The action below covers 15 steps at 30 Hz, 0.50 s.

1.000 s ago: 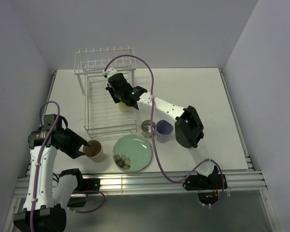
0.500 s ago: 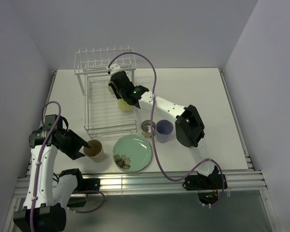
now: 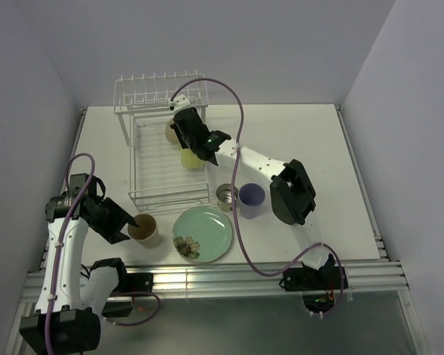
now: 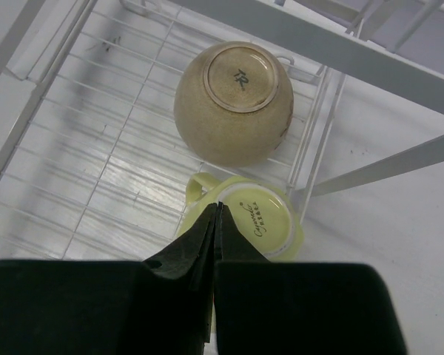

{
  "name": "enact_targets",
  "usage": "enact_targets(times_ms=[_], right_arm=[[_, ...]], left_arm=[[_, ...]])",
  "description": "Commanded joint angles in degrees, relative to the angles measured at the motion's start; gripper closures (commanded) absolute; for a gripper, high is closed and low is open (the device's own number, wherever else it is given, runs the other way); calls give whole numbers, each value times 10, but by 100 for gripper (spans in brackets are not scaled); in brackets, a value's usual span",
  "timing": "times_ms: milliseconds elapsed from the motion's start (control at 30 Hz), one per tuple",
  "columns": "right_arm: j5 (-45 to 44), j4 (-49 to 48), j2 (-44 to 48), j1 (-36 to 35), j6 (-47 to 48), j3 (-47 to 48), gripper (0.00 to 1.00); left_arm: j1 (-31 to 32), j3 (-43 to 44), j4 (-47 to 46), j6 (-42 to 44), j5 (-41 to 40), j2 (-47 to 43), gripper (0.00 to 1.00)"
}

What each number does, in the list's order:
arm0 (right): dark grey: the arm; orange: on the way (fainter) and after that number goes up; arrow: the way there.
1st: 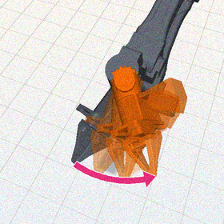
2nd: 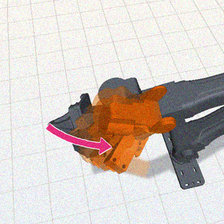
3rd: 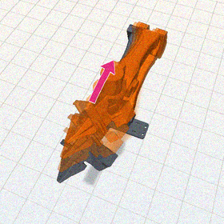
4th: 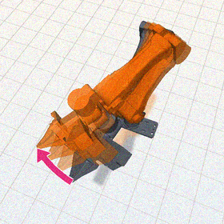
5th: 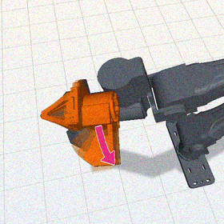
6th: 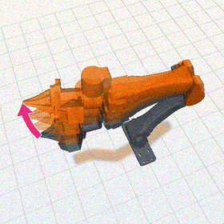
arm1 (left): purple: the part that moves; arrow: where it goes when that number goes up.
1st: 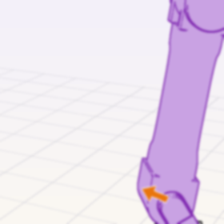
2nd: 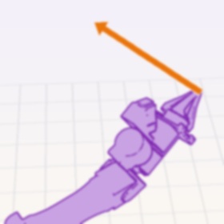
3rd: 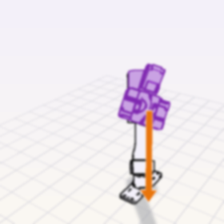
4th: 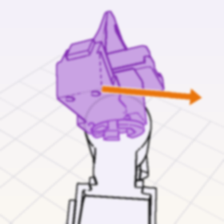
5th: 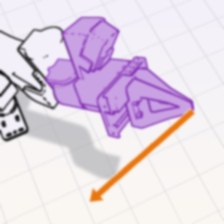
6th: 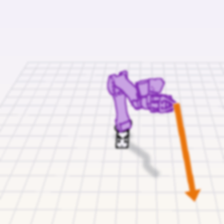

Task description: Load the mixed dishes into the dish rack

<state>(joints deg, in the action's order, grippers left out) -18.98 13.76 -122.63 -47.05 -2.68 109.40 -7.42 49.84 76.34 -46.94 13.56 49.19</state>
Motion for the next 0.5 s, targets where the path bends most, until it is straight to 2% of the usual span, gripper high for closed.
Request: enact_targets(times_ms=[0,467], right_arm=[[-23,-12,42,10,-5,-13,100],[-3,-14,59,15,-26,-64,100]], left_arm=[[-1,17,1,17,-10,1,49],[-1,6,-1,13,-13,4,50]])
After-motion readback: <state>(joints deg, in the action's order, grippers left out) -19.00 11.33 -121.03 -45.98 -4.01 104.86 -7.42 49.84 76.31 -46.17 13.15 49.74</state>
